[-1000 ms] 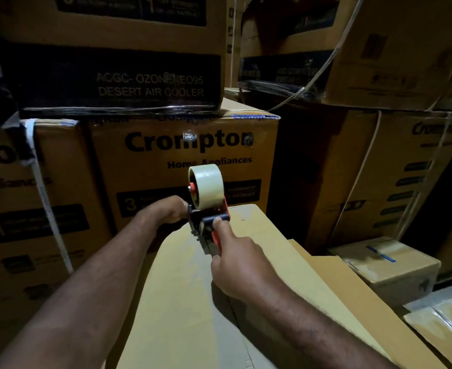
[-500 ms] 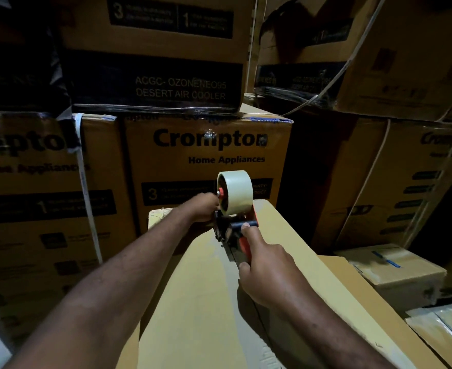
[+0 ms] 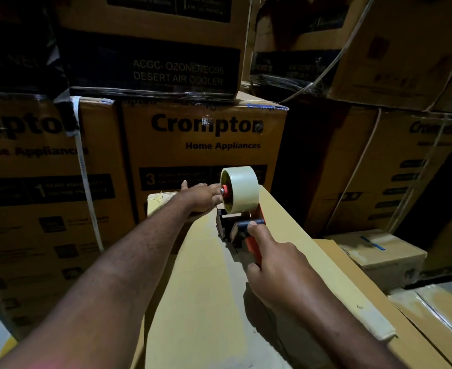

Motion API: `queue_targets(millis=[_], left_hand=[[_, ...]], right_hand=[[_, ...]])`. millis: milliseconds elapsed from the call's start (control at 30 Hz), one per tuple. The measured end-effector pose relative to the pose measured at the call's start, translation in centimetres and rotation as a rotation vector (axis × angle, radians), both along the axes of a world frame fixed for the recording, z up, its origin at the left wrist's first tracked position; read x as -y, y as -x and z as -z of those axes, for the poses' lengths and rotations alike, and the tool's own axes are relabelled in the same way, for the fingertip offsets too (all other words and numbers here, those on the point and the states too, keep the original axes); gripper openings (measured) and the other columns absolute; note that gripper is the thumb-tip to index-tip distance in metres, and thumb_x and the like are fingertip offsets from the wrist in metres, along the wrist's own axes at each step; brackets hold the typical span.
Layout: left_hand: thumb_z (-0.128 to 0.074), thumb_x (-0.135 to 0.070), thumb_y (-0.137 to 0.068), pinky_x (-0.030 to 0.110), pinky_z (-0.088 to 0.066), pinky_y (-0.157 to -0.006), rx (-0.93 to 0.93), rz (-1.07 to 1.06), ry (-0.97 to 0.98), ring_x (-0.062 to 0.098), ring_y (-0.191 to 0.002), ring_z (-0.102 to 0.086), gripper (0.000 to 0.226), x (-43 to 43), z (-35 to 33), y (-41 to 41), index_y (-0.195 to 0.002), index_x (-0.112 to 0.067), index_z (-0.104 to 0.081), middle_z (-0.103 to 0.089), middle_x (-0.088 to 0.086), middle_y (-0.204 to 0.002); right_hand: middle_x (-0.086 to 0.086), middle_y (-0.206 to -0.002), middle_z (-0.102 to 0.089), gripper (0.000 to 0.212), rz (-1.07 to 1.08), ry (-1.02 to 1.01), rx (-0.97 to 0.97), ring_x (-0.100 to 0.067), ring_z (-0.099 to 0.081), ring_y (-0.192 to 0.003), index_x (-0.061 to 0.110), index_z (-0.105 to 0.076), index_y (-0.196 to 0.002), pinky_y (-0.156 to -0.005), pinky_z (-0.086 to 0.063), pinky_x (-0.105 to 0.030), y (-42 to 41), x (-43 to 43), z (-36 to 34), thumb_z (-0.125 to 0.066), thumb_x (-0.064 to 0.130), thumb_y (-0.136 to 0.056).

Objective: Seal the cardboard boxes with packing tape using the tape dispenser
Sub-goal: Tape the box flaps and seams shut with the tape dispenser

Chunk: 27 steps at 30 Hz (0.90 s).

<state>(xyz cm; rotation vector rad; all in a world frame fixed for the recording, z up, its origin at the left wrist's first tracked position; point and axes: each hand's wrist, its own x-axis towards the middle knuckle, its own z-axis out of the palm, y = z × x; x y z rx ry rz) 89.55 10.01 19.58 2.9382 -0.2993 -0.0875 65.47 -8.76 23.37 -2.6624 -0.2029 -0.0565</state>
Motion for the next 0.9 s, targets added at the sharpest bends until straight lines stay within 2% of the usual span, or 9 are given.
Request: queue_targets(millis=[100, 233, 333, 433, 533, 667, 733, 800, 900], left_hand=[[-0.035, -0.039, -0.109, 0.073, 0.01, -0.115, 0.038, -0.046, -0.015, 0.028, -0.157, -0.002, 0.052, 0.6, 0.0, 1.1, -0.159, -0.028, -0.029, -0.019, -0.002, -0.169], [-0.032, -0.04, -0.11, 0.069, 0.003, -0.119, 0.052, 0.094, -0.017, 0.026, -0.157, -0.008, 0.048, 1.4, 0.3, 3.8, -0.155, -0.026, -0.039, -0.021, 0.002, -0.169], [-0.029, -0.035, -0.111, 0.064, 0.001, -0.121, 0.004, 0.2, -0.059, 0.02, -0.157, -0.006, 0.047, 0.8, 1.0, 5.6, -0.158, -0.03, -0.033, -0.015, -0.003, -0.17], [-0.031, -0.038, -0.11, 0.065, 0.002, -0.121, -0.004, 0.179, -0.072, 0.018, -0.157, -0.004, 0.051, 0.2, 1.1, 6.5, -0.161, -0.031, -0.024, -0.011, -0.005, -0.171], [-0.033, -0.039, -0.109, 0.065, 0.002, -0.12, -0.012, 0.156, -0.067, 0.017, -0.157, -0.004, 0.054, 0.3, 1.0, 6.9, -0.161, -0.03, -0.021, -0.011, -0.005, -0.171], [-0.027, -0.042, -0.109, 0.068, 0.005, -0.119, -0.012, 0.13, -0.079, 0.016, -0.157, -0.003, 0.052, 0.3, 1.7, 6.2, -0.16, -0.034, -0.025, -0.01, -0.01, -0.17], [-0.023, -0.049, -0.109, 0.068, 0.006, -0.118, -0.012, 0.11, -0.066, 0.015, -0.157, -0.003, 0.052, 0.3, 1.8, 6.2, -0.159, -0.035, -0.03, -0.01, -0.011, -0.17], [-0.024, -0.054, -0.108, 0.068, 0.008, -0.118, -0.011, 0.097, -0.052, 0.015, -0.157, -0.003, 0.054, 0.4, 1.6, 6.5, -0.157, -0.035, -0.032, -0.009, -0.012, -0.17], [-0.025, -0.056, -0.107, 0.069, 0.009, -0.117, -0.022, 0.049, -0.03, 0.017, -0.157, 0.0, 0.056, 1.1, 1.6, 7.5, -0.16, -0.036, -0.025, -0.007, -0.014, -0.17]], right_hand=[[-0.004, -0.092, -0.048, 0.054, -0.004, 0.016, -0.008, -0.025, -0.054, -0.085, 0.047, -0.016, -0.133, -0.075, -0.055, -0.045, 2.2, 0.7, 0.1, -0.048, 0.024, -0.096], [-0.003, -0.093, -0.05, 0.058, 0.021, 0.001, 0.005, -0.02, -0.054, -0.081, 0.046, -0.014, -0.138, -0.074, -0.056, -0.045, 3.1, 0.9, 0.1, -0.048, 0.023, -0.097], [-0.004, -0.101, -0.052, 0.06, 0.03, -0.024, -0.003, -0.021, -0.057, -0.083, 0.046, -0.013, -0.141, -0.07, -0.056, -0.043, 3.4, 1.2, -0.2, -0.048, 0.024, -0.097], [-0.004, -0.098, -0.051, 0.06, 0.005, 0.003, -0.003, -0.02, -0.056, -0.08, 0.044, -0.015, -0.143, -0.065, -0.053, -0.04, 3.5, 0.6, -0.5, -0.048, 0.022, -0.098], [-0.006, -0.093, -0.049, 0.056, -0.001, 0.044, 0.016, -0.025, -0.054, -0.081, 0.038, -0.02, -0.141, -0.07, -0.054, -0.043, 3.6, -0.3, -0.7, -0.048, 0.02, -0.097], [-0.005, -0.096, -0.051, 0.055, 0.012, 0.033, -0.004, -0.024, -0.055, -0.083, 0.04, -0.018, -0.139, -0.072, -0.055, -0.045, 4.9, 0.2, -0.6, -0.049, 0.021, -0.097], [-0.005, -0.1, -0.051, 0.058, 0.014, 0.039, -0.019, -0.023, -0.054, -0.085, 0.043, -0.014, -0.14, -0.075, -0.056, -0.044, 6.5, 0.7, -0.3, -0.049, 0.025, -0.098], [-0.006, -0.112, -0.056, 0.064, 0.03, 0.053, -0.044, -0.024, -0.054, -0.092, 0.046, -0.009, -0.143, -0.079, -0.056, -0.042, 8.0, 1.4, -0.1, -0.05, 0.028, -0.098], [-0.008, -0.123, -0.059, 0.067, 0.06, 0.075, -0.07, -0.021, -0.052, -0.089, 0.045, -0.007, -0.147, -0.075, -0.053, -0.035, 9.5, 2.1, 0.1, -0.05, 0.027, -0.099]])
